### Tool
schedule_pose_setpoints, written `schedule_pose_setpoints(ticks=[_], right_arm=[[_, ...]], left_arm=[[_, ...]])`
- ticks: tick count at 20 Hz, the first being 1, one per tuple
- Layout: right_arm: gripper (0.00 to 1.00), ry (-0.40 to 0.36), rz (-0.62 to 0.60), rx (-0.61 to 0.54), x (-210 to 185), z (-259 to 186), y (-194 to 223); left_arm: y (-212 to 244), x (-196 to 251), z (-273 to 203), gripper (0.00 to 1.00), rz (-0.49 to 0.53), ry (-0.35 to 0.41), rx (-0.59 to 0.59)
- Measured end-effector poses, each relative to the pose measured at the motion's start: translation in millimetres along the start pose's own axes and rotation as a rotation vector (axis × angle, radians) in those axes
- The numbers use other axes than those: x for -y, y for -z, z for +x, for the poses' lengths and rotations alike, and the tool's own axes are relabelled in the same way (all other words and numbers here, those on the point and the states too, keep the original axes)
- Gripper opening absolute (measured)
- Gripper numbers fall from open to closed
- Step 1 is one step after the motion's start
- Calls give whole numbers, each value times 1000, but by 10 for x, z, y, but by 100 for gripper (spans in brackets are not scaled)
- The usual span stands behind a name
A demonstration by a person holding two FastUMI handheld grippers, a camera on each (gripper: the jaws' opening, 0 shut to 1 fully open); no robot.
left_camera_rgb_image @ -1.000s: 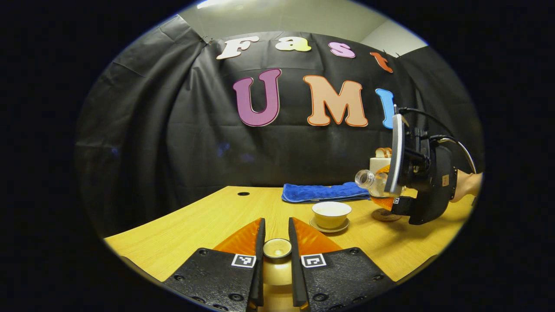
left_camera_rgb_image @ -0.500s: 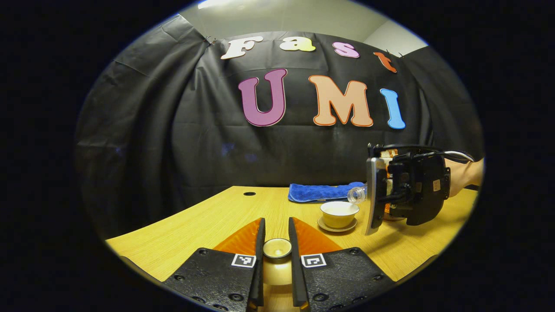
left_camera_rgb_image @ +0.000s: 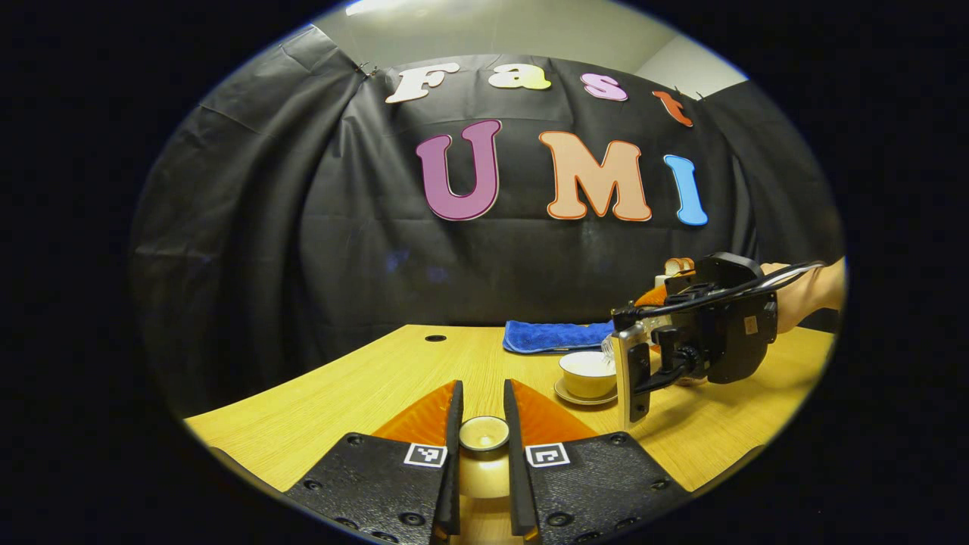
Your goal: Open the teacup lid with one hand, grasp the water bottle and pour water into the teacup with the other hand; after pouring, place the water bottle on the coaster and then close the teacup lid.
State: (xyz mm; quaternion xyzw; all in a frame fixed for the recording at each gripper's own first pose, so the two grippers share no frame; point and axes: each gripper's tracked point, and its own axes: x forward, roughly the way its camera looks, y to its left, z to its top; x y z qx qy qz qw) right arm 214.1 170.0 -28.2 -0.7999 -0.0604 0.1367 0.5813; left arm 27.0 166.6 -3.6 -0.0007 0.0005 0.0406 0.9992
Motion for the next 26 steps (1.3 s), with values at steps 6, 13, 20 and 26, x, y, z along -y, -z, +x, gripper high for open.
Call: schedule_pose_setpoints(ticks=[6, 13, 20, 26], right_arm=[[69, 25, -77, 7, 83, 35, 7], [69, 43, -157, 29, 146, 19, -47], [69, 97, -302, 62, 274, 38, -136], [69, 147, -374, 67, 402, 41, -150]], left_arm=[[1, -6, -1, 22, 0, -1, -2], [9, -4, 5, 23, -1, 1, -4], [5, -4, 6, 23, -1, 3, -5], [8, -5, -2, 23, -1, 3, -6]])
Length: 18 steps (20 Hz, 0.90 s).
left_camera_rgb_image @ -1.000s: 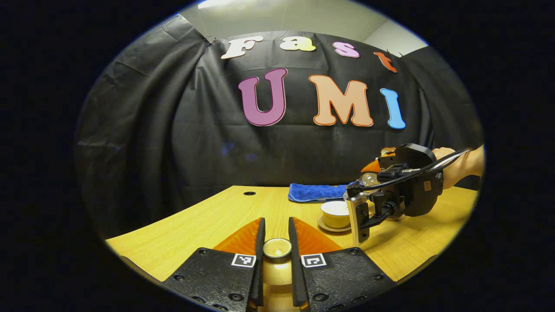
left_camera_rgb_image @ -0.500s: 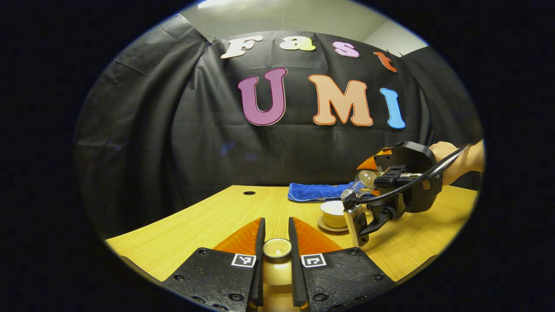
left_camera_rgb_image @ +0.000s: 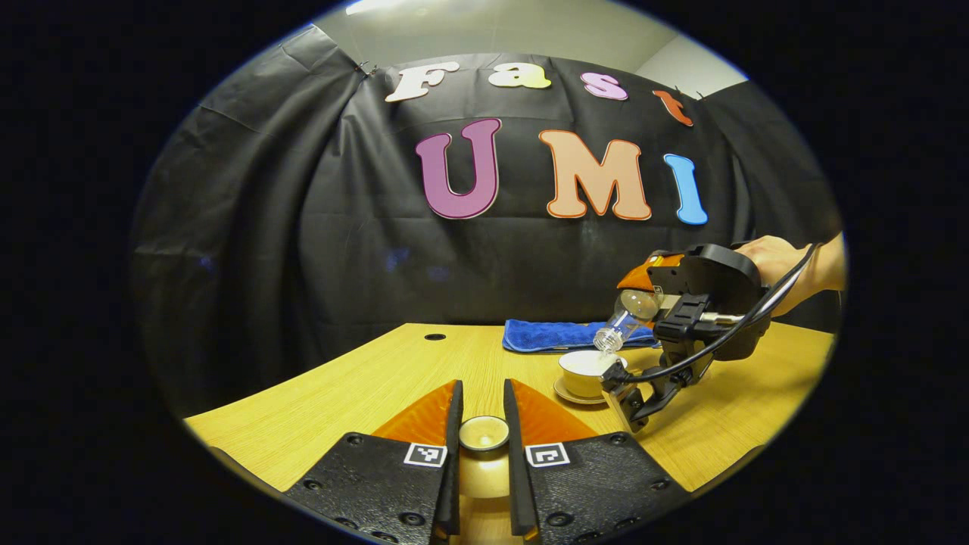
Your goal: Open the teacup lid with one hand, grasp the water bottle and pour water into the teacup with the other hand; after pouring, place the water bottle on the coaster and then close the teacup lid.
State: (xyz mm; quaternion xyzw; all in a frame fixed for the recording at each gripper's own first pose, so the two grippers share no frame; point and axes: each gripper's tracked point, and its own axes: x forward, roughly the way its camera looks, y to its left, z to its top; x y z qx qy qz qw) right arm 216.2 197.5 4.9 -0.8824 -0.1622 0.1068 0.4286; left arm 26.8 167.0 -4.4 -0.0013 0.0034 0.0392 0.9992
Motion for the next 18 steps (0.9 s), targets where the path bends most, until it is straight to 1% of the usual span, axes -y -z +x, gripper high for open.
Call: schedule_pose_setpoints(ticks=[7, 8, 9, 11, 16, 18], right_arm=[[70, 44, -30, 16, 183, 10, -23], [70, 47, -31, 18, 198, -12, -38], [70, 52, -33, 20, 221, -16, -46], [69, 52, -32, 27, 202, -37, -65], [69, 51, -42, 36, 225, -73, -87], [69, 50, -40, 38, 221, -71, -96]], left_arm=[[2, 1, 11, 23, 0, 0, 1], [-3, 3, 14, 22, 0, 0, 1], [1, 1, 10, 23, -1, 0, 2], [5, 0, 17, 22, -1, -2, 1], [-1, 0, 7, 22, -1, -2, 1], [0, 2, 13, 23, -1, -2, 1]])
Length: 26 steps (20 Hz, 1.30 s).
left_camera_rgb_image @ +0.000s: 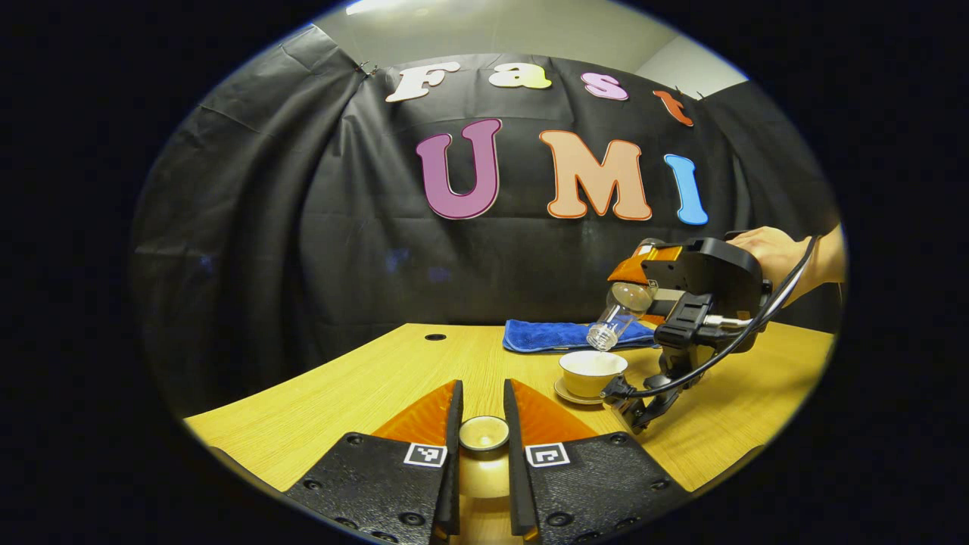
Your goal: Open the teacup lid with one hand, grasp the water bottle and pour water into the teacup with the other hand; after pouring, place the water bottle on the coaster and then close the teacup lid.
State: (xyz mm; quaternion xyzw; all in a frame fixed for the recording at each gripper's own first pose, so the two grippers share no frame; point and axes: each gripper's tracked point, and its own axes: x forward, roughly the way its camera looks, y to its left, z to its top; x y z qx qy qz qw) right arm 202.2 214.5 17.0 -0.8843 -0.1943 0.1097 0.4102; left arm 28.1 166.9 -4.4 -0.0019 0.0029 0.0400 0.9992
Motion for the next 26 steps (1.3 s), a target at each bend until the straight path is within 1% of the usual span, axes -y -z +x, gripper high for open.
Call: schedule_pose_setpoints(ticks=[5, 6, 7, 8, 10, 13, 14, 15, 17, 18, 20, 21, 23, 24, 26], right_arm=[[69, -8, -3, 7, -3, 12, -3], [68, -13, 0, 6, -14, 14, -7], [68, -17, 4, 6, -18, 16, -12], [68, -21, 9, 6, -25, 10, -8], [68, -48, 40, 4, -61, 29, 6], [70, -76, 98, -7, -75, 34, 16], [70, -86, 122, -8, -82, 36, 16], [69, -100, 158, -10, -116, 36, 21], [68, -145, 257, -25, -159, 15, 41], [71, -170, 320, -38, -174, -14, 60], [72, -203, 476, -56, -160, -81, 77], [70, -221, 566, -66, -154, -111, 95], [67, -265, 785, -82, -190, -181, 141], [72, -281, 906, -90, -182, -219, 177], [71, -297, 1147, -108, -193, -296, 271]], left_arm=[[-2, -1, 1, 23, 0, 0, 1], [-5, 0, -1, 22, 0, 0, 0], [2, -1, 2, 23, 0, 0, 1], [-2, -3, 2, 22, 1, 0, 1], [-6, -8, -3, 23, 1, 0, 1], [0, -9, 3, 22, 1, -1, 1], [-2, -14, 3, 23, 1, -2, 1], [1, -8, 5, 22, 1, -2, 1], [2, -9, -4, 22, 0, -2, 1], [1, -9, -3, 23, 1, -2, 0], [-1, -2, -3, 23, 1, -1, 0], [6, -2, -10, 23, 1, 0, 0], [5, -4, -5, 22, 0, 0, -1], [2, -2, -4, 23, 1, 0, 0], [7, -1, -5, 23, 1, 0, -1]])
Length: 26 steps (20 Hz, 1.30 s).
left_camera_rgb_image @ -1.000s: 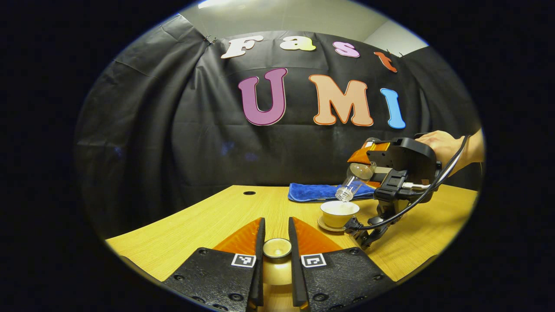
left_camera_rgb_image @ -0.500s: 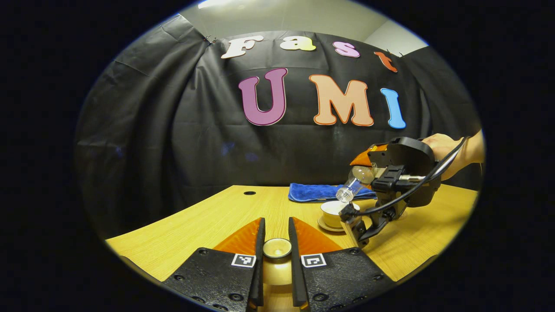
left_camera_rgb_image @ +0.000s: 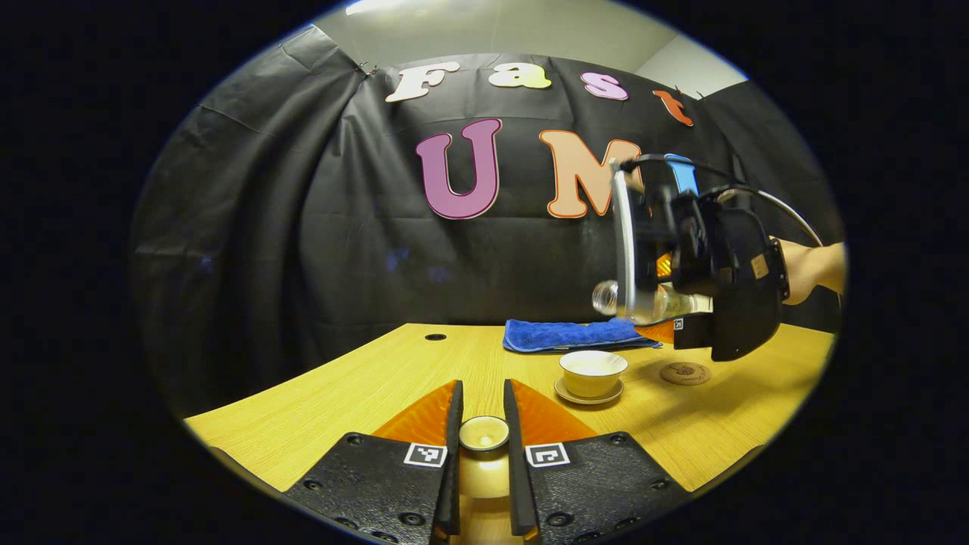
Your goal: Open the teacup lid with one hand, grasp the water bottle and pour water into the teacup with the other hand; after pouring, place the water bottle on the coaster and then close the teacup lid.
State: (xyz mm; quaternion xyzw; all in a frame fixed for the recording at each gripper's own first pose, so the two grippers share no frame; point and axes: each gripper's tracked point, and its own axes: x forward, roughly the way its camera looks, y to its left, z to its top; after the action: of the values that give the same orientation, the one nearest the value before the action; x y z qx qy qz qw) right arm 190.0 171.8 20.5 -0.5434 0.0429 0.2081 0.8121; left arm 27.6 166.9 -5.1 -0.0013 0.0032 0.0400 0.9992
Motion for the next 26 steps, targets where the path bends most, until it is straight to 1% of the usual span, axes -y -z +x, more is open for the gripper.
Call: schedule_pose_setpoints(ticks=[2, 3, 5, 7, 8, 9, 12, 13, 14, 15, 16, 19, 22, 26], right_arm=[[68, -24, 246, 18, 96, -78, 85], [73, -32, 371, 36, 123, -100, 100], [73, -68, 608, 50, 105, -154, 185], [72, -85, 796, 49, 29, -63, 333], [72, -78, 864, 57, 38, -69, 405], [71, -58, 920, 62, 49, -50, 472], [70, -15, 1054, 60, 58, 53, 546], [70, 13, 1093, 64, 61, 52, 586], [71, 40, 1127, 74, 92, 38, 603], [70, 69, 1154, 85, 127, 26, 621], [71, 81, 1176, 94, 125, 16, 628], [70, 95, 1200, 85, 103, 42, 700], [70, 129, 1228, 111, 97, 47, 710], [70, 164, 1220, 128, 118, 38, 730]], left_arm=[[-2, -4, -3, 23, 0, 0, 0], [3, -3, -2, 23, 0, 0, 0], [-3, -4, -3, 23, 1, 0, 0], [0, -6, -2, 23, 1, -2, 1], [-2, -6, -1, 22, 1, -2, 0], [-1, -5, -2, 23, 0, -2, 1], [1, -5, 2, 23, 0, -2, 1], [0, -5, -4, 23, 0, -3, 1], [-7, -8, -3, 23, 0, -3, 1], [0, -7, -3, 23, 0, -3, 1], [-4, -6, -2, 23, 0, -3, 1], [3, -9, -1, 23, 0, -7, 1], [6, -12, 0, 23, 0, -8, 2], [-4, -13, 0, 23, -1, -9, 2]])
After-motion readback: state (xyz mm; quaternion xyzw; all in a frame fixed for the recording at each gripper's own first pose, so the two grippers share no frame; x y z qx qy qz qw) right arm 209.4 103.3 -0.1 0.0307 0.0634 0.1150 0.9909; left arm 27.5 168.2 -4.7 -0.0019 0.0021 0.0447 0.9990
